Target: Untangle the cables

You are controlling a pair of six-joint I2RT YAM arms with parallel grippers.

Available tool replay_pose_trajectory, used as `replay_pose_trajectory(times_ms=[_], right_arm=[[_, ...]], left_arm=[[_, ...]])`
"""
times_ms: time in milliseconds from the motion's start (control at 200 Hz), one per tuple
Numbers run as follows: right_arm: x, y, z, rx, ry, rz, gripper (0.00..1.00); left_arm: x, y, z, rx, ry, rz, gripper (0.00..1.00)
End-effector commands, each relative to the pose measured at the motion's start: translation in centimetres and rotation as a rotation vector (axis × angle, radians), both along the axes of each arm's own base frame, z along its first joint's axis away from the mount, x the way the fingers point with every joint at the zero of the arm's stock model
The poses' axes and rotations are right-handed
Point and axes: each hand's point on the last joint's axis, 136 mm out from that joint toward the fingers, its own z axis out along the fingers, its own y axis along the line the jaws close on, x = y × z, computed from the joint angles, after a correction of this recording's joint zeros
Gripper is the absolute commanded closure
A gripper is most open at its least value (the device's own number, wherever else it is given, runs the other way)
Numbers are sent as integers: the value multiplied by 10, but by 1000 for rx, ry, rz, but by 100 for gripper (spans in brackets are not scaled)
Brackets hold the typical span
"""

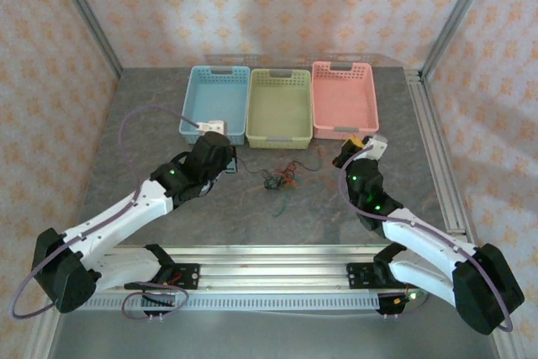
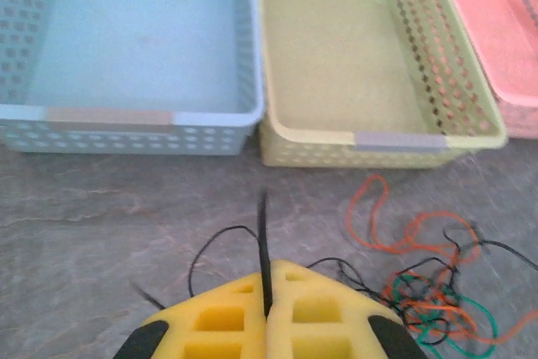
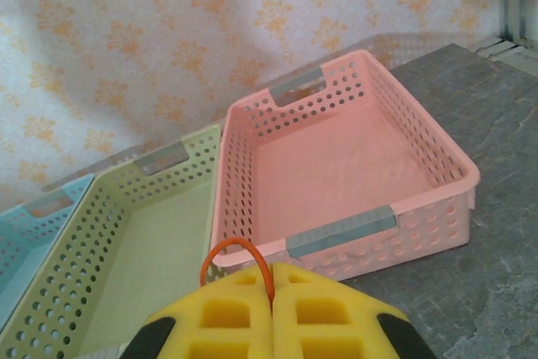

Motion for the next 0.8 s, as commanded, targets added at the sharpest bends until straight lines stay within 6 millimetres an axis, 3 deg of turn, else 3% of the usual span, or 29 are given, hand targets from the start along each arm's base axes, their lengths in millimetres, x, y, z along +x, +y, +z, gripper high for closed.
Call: replay_pose_trajectory(times_ms=[0,185,350,510,616,706,796], right_arm=[[-1,-9,-3,7,-3,-46,100],[2,5,-1,15,-10,29,100],[-6,44,24,26,-98,277,100],[-18,58,44,47,-166,383,100],[-28,70,57,72,-218,471,100],[-32,73,63,84,-249,501,100],[-31,63,63,84,-253,446,100]], left_arm=[[4,25,2,9,-31,114,100],[5,12,0,-37,-21,60,100],[6,-2,-5,-60,-6,0,100],[9,-5,-10,-50,7,-10,100],[10,-20,-15,-79,27,-74,100],[10,-36,-19,-102,62,-142,100],[11,-46,-27,-97,111,-178,100]])
